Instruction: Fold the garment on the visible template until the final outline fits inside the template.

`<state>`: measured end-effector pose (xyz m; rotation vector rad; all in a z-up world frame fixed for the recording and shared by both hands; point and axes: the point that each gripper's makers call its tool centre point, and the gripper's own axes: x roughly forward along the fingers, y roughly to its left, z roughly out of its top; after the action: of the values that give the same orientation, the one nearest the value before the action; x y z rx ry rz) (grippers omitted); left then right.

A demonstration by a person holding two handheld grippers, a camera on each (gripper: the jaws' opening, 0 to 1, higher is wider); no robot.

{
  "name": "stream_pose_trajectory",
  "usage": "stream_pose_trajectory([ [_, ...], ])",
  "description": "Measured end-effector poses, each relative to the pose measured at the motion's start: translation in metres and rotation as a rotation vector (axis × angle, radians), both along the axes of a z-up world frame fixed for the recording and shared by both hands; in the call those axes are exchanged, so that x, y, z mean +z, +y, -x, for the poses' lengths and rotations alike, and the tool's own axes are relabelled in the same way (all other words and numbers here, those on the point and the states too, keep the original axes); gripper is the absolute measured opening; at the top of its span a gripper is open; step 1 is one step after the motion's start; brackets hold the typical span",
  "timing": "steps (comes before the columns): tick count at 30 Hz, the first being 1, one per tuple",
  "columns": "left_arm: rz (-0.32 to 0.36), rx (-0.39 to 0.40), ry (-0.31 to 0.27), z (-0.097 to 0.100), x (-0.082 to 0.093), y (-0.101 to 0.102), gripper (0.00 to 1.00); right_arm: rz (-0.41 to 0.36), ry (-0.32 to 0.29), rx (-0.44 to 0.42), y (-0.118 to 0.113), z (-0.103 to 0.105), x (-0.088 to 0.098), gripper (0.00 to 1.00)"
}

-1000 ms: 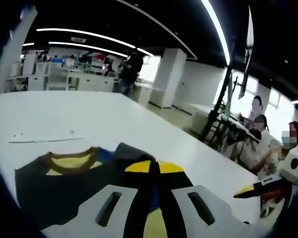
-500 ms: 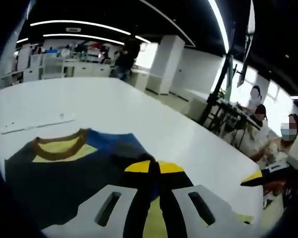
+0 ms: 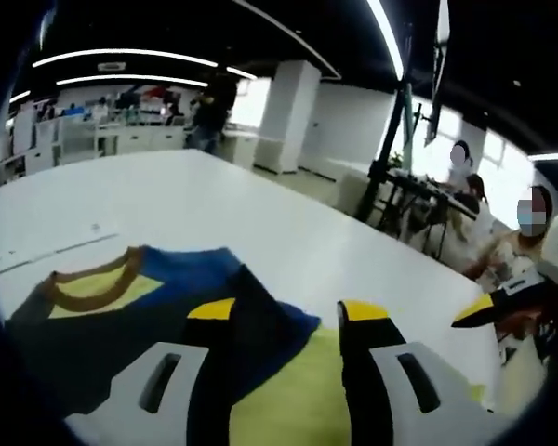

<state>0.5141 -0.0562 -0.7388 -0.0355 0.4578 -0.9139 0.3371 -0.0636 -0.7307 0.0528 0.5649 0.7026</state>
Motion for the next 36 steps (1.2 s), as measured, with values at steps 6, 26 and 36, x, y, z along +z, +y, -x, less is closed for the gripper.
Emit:
stream_pose_trajectory([
  [6,0.034,-0.004,-0.041,0.001,0.015,0.015,0.68,-0.004,0.001,0.034,0.003,0.000,0.006,0.99],
  [26,0.035,0.020,-0.085,0.019,0.042,0.091,0.99,0.051,0.025,0.190,0.021,0.005,0.010,0.99],
  [36,0.006,-0.022,-0.117,0.053,0.049,0.125,0.99,0.100,0.032,0.263,0.023,0.012,0.011,0.99],
])
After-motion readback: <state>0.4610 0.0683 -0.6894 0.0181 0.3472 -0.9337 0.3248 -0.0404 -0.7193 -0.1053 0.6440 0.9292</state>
